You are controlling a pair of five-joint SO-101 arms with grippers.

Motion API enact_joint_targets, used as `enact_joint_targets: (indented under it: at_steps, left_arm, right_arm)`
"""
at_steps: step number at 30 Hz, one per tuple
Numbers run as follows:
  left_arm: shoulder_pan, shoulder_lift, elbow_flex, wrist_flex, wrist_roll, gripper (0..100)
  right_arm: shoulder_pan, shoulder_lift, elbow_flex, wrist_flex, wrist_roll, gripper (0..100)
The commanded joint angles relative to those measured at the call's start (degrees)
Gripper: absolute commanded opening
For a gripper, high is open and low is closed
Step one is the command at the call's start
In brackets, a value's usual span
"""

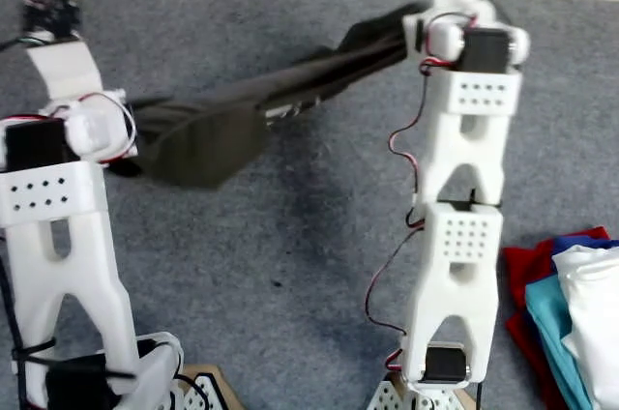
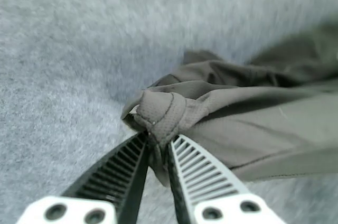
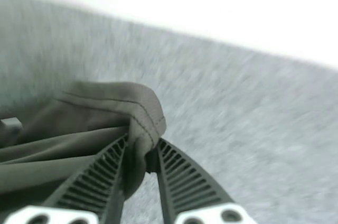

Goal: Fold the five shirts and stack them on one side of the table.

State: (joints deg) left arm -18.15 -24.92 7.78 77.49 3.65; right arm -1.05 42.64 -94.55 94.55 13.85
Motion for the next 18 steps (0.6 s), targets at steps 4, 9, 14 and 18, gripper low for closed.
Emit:
enact_joint_targets:
  at_steps: [4, 9, 14, 18]
  left_arm:
    - [-0.9, -0.9, -13.0, 1.9, 11.8, 1]
    - [-0.9, -0.9, -21.5, 8.1, 15.3, 1]
    - [-0.9, -0.9, -26.8, 12.1, 15.6, 1]
    - [-3.2, -0.9, -30.9, 13.3, 15.6, 1]
  right_arm:
    - [2.8, -22.1, -6.5, 2.3, -0.5, 0.6]
    - [2.8, -31.6, -6.5, 5.8, -0.5, 0.6]
    - [2.7, -38.1, -5.9, 6.5, -0.4, 0.6]
    - [2.6, -39.7, -5.9, 6.6, -0.4, 0.6]
